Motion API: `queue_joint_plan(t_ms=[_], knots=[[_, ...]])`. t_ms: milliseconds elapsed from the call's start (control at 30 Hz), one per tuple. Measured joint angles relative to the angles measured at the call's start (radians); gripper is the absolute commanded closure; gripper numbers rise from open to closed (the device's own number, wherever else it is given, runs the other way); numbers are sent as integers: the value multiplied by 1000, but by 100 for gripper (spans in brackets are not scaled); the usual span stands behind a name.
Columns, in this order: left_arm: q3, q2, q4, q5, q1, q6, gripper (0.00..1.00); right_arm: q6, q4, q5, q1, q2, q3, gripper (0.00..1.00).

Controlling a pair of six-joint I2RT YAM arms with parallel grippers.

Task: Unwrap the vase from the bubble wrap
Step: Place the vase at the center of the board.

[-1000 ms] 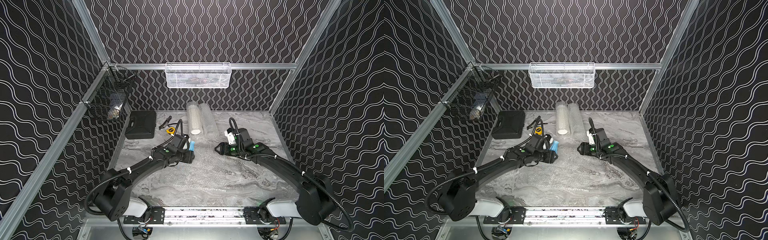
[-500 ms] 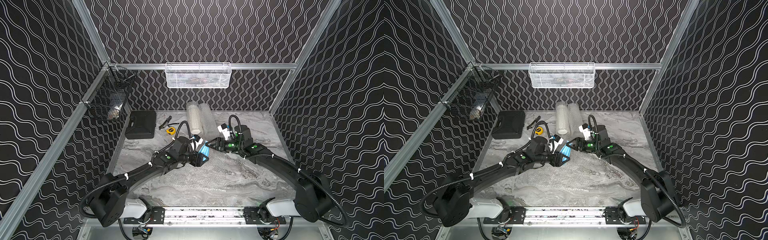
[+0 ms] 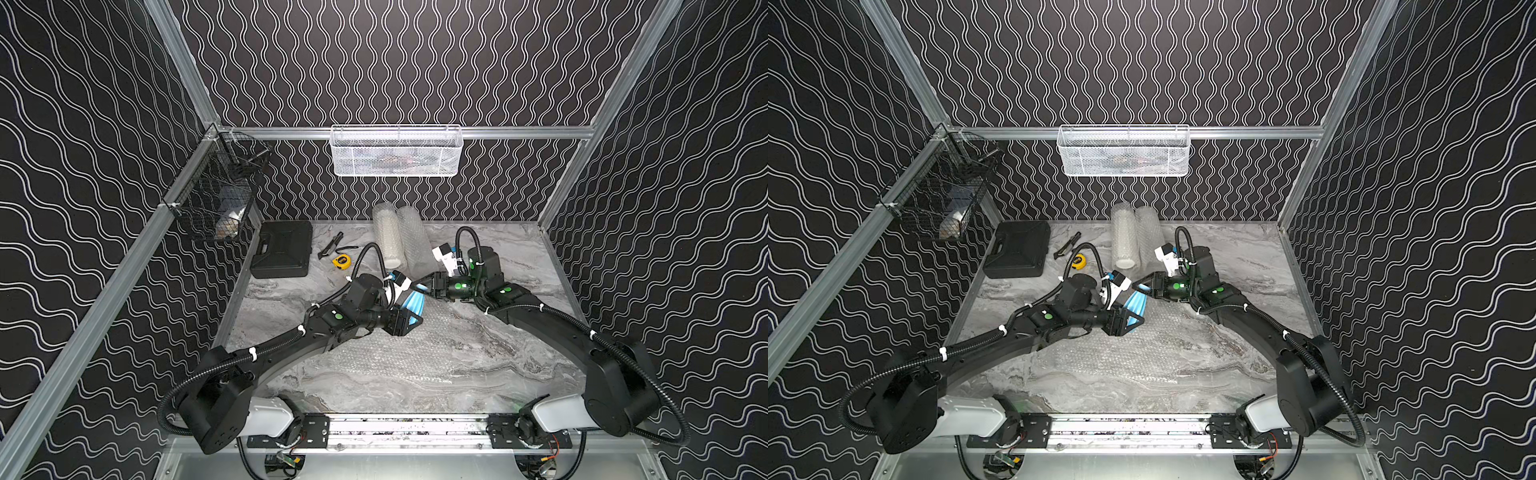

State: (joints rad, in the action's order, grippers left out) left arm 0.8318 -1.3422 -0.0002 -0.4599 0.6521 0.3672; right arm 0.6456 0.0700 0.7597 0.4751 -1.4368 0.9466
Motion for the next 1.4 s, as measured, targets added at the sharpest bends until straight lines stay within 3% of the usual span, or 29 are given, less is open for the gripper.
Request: queue_joint_plan(t_ms=[233,400,633,700,933,1167,1400], knots=[[0,0,1,-6,2,-3,51,16,11,1,1,0,-2,77],[0,0,1,-6,2,-4,46,13,9,-3,1,2,-2,80],[-1,2,-1,14,1,-3,9,-11,-16,-50,-6,10,-2,82],[-5,12,-3,23,0,-3,4,-11,-21,-71,-18,13,-6,82],[0,55,-76,114,1,-3,4,-38,-52,-130,-112,32,-18,82],[82,63,-309,348,1,-3,5,-122,-134,-269,-181,34,6,82],[133,158,-529,484,1,7,5,-210,-167,-418,-238,-9,58,83]])
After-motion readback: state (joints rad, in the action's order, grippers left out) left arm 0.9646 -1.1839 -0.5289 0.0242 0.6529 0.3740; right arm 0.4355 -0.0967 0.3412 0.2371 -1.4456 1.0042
